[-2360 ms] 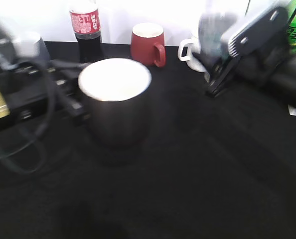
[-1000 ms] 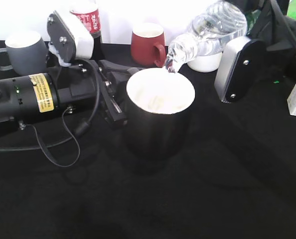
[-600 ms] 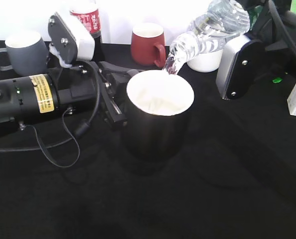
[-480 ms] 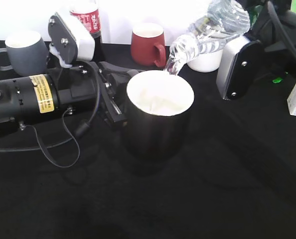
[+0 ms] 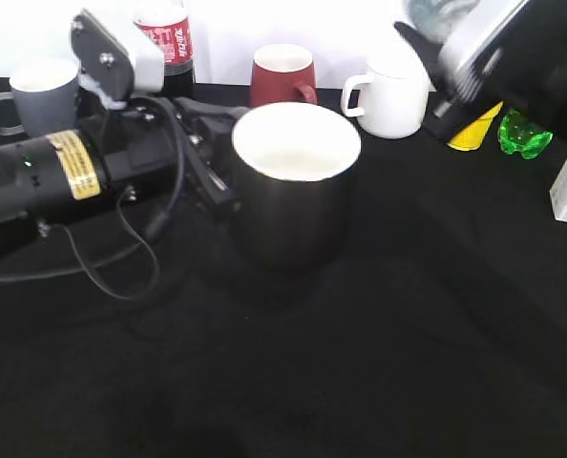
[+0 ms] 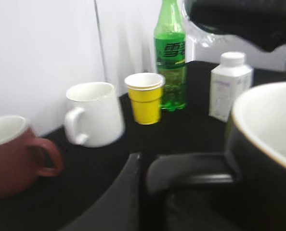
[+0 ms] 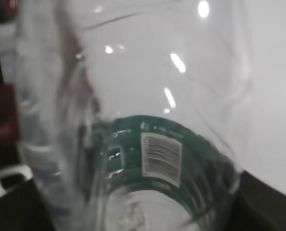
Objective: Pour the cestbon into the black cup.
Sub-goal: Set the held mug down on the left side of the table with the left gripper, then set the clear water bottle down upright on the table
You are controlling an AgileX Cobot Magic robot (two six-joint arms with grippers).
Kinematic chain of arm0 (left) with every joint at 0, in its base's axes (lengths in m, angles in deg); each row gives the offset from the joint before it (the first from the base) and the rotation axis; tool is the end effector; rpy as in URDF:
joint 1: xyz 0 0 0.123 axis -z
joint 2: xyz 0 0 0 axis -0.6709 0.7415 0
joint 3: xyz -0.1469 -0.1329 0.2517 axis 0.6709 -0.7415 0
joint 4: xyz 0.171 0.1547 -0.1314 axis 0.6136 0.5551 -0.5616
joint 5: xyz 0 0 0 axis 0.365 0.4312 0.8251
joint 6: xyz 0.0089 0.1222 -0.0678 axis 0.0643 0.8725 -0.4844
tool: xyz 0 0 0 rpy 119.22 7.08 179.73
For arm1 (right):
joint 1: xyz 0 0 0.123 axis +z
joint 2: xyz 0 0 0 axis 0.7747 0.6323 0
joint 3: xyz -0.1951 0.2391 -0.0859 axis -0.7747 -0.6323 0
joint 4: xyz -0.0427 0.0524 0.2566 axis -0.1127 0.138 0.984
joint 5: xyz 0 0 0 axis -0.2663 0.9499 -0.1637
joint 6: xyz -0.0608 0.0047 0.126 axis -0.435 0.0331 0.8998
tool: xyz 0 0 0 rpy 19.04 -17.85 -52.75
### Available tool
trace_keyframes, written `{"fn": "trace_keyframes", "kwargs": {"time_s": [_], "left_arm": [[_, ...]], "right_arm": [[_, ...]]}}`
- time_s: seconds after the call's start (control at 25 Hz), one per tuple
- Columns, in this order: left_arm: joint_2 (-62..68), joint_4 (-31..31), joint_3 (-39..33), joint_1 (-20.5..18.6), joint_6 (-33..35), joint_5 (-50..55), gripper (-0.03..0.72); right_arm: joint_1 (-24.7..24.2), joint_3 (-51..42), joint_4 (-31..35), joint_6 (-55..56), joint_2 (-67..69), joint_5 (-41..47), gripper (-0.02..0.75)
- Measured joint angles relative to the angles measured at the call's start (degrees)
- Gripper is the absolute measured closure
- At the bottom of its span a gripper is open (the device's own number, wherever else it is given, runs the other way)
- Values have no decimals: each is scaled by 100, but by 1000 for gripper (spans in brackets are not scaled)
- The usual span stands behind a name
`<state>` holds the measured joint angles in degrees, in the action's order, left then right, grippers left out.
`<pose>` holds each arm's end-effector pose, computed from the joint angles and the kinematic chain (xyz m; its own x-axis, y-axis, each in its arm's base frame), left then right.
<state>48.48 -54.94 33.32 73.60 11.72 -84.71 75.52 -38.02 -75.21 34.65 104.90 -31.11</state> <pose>0.2917 -0.2403 0.2369 -0.0061 0.1199 -0.9928 0.8083 0.5851 0.0657 0.3044 0.1580 0.2992 0.4226 -0.4798 -0.7689 -0.3277 0.7101 -0.6232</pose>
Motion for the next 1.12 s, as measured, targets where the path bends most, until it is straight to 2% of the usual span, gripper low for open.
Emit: {"fn": "trace_keyframes", "kwargs": {"time_s": [0.12, 0.28, 0.36, 0.48, 0.6, 0.8, 0.92, 1.12], "left_arm": [[0, -38, 0, -661, 52, -18, 656], [159, -527, -327, -1566, 273, -602, 656], [529, -748, -377, -1801, 402, -980, 656], [1287, -1464, -381, -1814, 783, -1658, 656], [1998, -1871, -375, -1835, 1110, -1669, 657], [2272, -1938, -203, -1835, 1219, -1969, 647], [2272, -1984, -490, -1835, 1188, -2165, 486], [1517, -2111, -1632, -1835, 1177, -2190, 450]], "right_arm": [[0, 0, 11, 1703, 0, 260, 258], [0, 0, 11, 1955, 5, 485, 258], [0, 0, 11, 1961, 10, 485, 258], [0, 0, 11, 1967, 10, 486, 258], [0, 0, 11, 1967, 16, 486, 258], [0, 0, 16, 1967, 16, 491, 260], [0, 0, 16, 1967, 16, 486, 260], [0, 0, 42, 2054, 16, 475, 260]]}}
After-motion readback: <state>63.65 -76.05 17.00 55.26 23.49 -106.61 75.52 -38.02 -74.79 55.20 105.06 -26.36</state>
